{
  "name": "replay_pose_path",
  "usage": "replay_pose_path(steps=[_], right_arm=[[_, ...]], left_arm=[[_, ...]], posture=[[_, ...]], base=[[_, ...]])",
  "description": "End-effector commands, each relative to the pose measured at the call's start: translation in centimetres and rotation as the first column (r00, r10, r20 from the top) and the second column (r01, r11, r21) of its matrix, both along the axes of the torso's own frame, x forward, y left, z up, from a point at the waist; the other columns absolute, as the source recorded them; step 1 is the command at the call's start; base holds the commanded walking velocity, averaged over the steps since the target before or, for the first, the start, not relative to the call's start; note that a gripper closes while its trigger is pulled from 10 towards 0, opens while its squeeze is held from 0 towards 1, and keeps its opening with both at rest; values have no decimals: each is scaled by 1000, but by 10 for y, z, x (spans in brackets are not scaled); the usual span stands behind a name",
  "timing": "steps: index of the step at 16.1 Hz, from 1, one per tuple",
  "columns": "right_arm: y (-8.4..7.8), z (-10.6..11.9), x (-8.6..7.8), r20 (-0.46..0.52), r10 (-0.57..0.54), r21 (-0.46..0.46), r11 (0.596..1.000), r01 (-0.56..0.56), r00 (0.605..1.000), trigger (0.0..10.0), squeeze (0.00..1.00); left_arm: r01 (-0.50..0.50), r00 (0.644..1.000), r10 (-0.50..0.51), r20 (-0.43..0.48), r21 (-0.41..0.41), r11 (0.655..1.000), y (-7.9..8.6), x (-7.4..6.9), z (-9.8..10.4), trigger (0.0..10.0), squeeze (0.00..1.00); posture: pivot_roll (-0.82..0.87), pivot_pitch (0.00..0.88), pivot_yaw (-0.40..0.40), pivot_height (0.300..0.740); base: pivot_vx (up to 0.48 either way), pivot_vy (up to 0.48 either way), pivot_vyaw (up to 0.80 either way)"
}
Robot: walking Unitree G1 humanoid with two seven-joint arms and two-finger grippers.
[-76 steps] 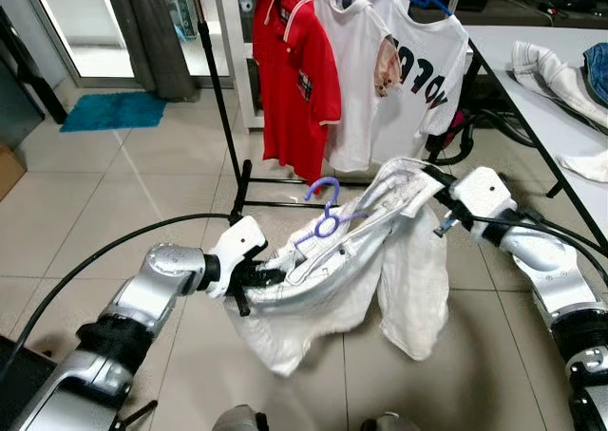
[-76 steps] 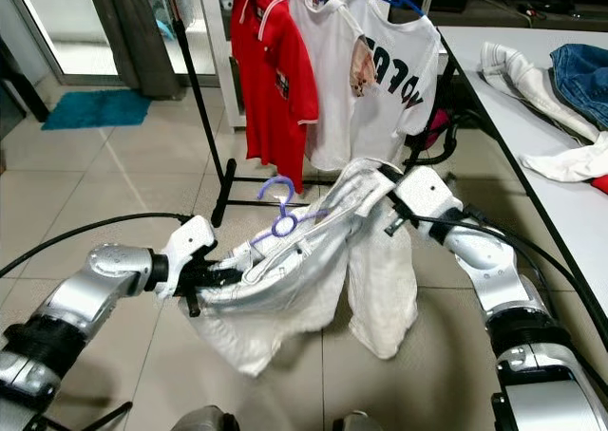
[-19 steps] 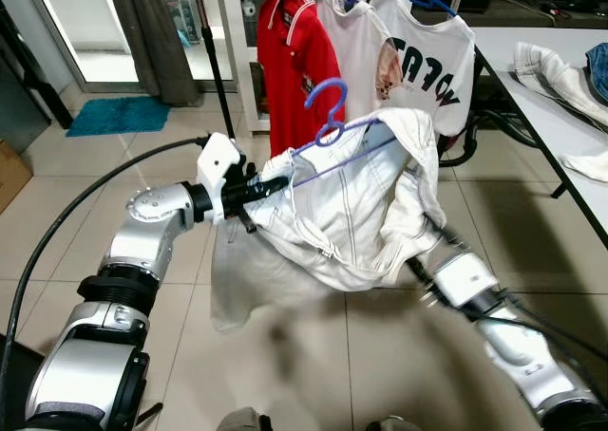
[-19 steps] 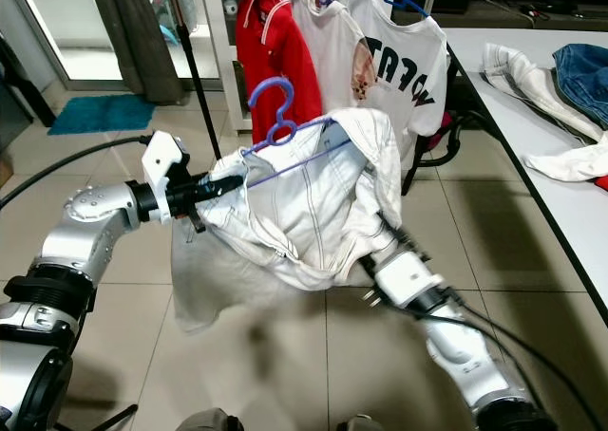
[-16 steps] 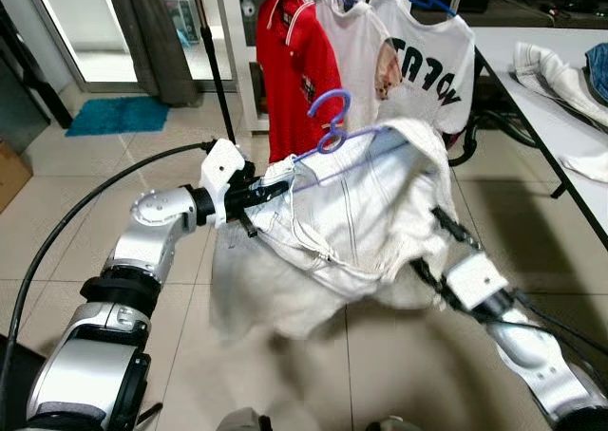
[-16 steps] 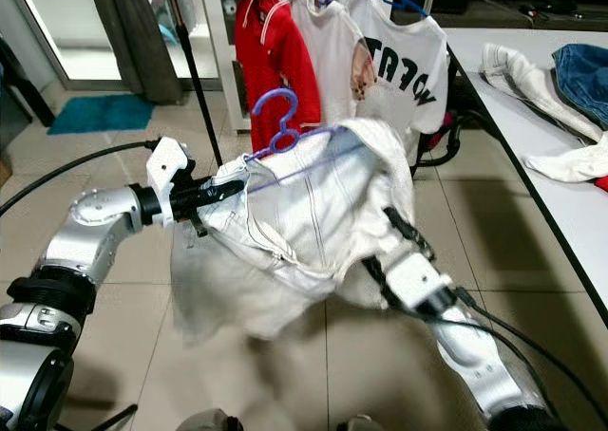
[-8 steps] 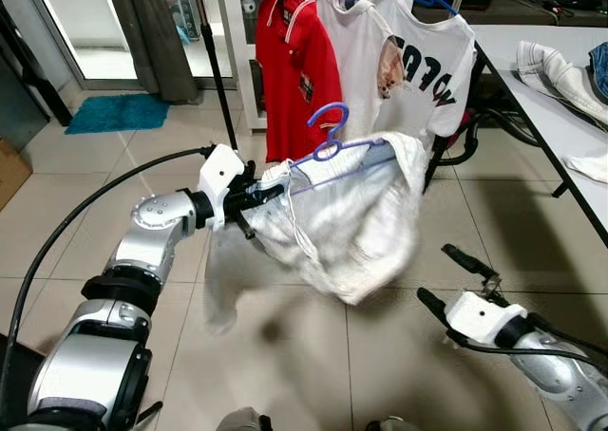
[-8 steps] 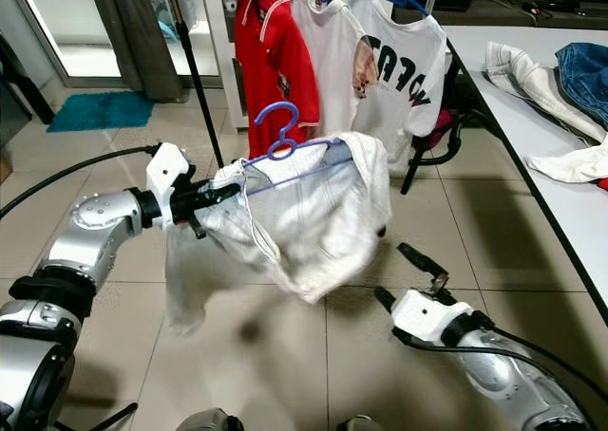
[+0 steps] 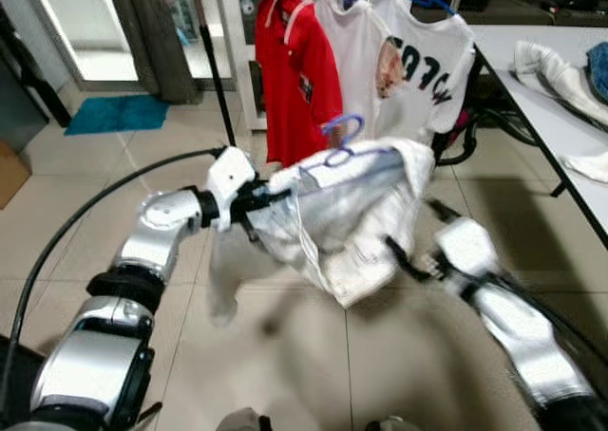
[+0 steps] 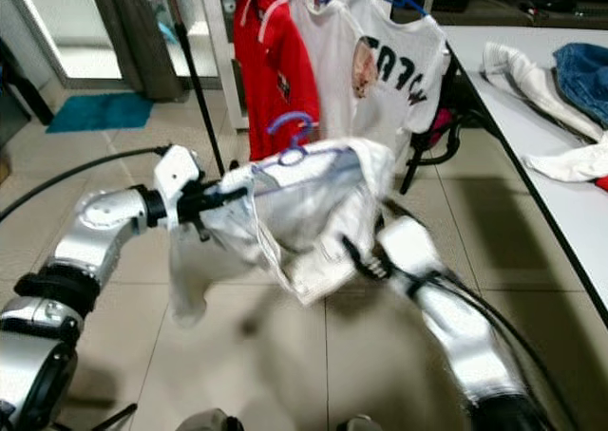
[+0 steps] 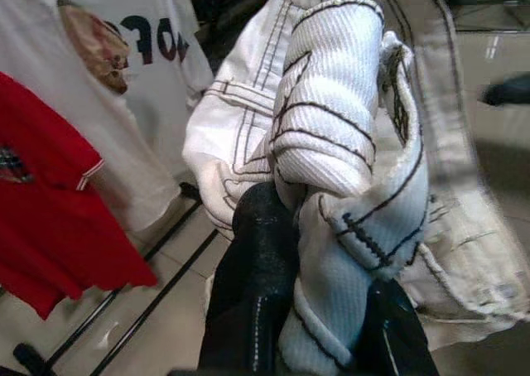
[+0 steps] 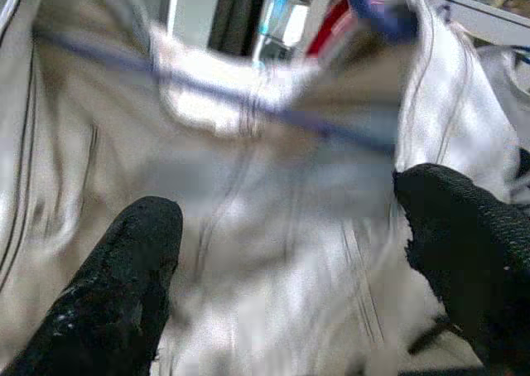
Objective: Hang hanger
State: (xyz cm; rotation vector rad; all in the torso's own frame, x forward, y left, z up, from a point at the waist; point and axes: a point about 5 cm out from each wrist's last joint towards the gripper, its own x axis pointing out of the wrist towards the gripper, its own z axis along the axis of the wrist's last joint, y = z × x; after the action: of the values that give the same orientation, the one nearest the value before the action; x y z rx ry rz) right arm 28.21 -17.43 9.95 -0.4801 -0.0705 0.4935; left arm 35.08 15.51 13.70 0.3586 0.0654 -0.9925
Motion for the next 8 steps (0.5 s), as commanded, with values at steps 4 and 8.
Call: replay_pose_path(steps=[4,8], right_arm=[[-3,33,20,-3,-29,-98,995,28,1000,9843,0],[-10,49,30,-30,-95,-138,986,90,995,1608,0]], left_arm=[[33,997,-36,71,39,999,6,-4,8,0,0],[53,995,-56,84,42,998,7,-10,8,0,0]], posture=[[-19,0,47,740],[-17,0,42,740]], base=[[0,0,0],[0,0,0]])
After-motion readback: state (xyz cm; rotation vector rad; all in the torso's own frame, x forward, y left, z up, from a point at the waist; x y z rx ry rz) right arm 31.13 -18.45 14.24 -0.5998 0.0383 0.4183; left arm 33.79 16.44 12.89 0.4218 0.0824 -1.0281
